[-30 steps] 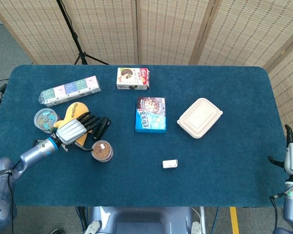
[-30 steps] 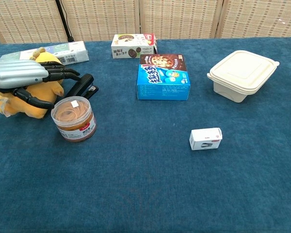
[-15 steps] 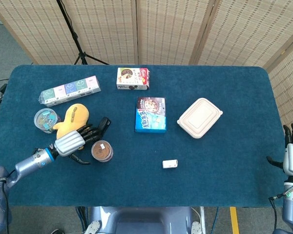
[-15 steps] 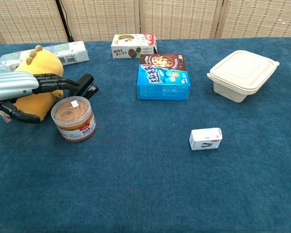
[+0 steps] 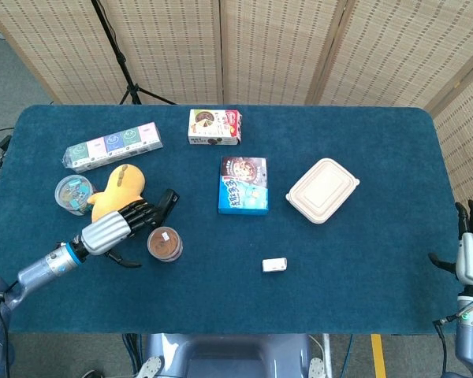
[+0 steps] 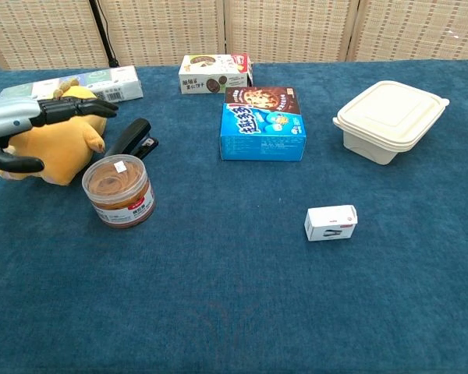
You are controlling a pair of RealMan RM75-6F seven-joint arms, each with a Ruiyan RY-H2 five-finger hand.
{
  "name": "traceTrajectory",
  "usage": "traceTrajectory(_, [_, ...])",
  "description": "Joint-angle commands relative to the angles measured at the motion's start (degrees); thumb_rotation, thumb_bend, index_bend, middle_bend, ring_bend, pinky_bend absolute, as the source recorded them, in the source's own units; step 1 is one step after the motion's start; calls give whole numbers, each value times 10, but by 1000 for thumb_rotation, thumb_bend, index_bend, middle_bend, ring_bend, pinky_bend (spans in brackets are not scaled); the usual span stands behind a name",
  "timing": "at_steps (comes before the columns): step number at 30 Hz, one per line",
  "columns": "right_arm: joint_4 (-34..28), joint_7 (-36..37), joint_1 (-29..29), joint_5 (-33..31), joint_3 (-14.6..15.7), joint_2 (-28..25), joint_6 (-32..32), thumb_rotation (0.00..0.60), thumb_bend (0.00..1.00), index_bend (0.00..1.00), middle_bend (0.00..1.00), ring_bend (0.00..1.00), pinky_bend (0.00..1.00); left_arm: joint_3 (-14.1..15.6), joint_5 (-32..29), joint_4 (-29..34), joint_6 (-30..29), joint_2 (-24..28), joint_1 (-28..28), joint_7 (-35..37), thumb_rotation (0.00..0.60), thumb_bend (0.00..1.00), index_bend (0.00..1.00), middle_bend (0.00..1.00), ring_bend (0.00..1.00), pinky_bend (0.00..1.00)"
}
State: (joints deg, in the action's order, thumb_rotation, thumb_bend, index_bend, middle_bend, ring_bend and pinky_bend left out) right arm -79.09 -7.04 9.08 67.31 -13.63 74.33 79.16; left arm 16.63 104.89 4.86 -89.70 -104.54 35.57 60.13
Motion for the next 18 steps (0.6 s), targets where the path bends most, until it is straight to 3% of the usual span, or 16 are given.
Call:
traceTrajectory(1, [-4, 3, -1, 3, 1, -2, 2, 600, 0, 0, 0, 0, 0, -22, -21, 5, -15, 6, 4, 19, 0, 0, 0, 0, 0, 0])
traceTrajectory(12, [-28, 25, -8, 33, 13, -22, 10, 600, 0, 0, 0, 0, 0, -63, -63, 69, 2, 67, 7, 29, 0, 0, 0, 0, 0, 0])
traceTrajectory(18, [-37, 39, -9, 64, 33, -32, 5, 600, 0, 0, 0, 0, 0, -82, -91, 216, 26, 139, -17, -34, 3, 0, 0, 0, 0, 0])
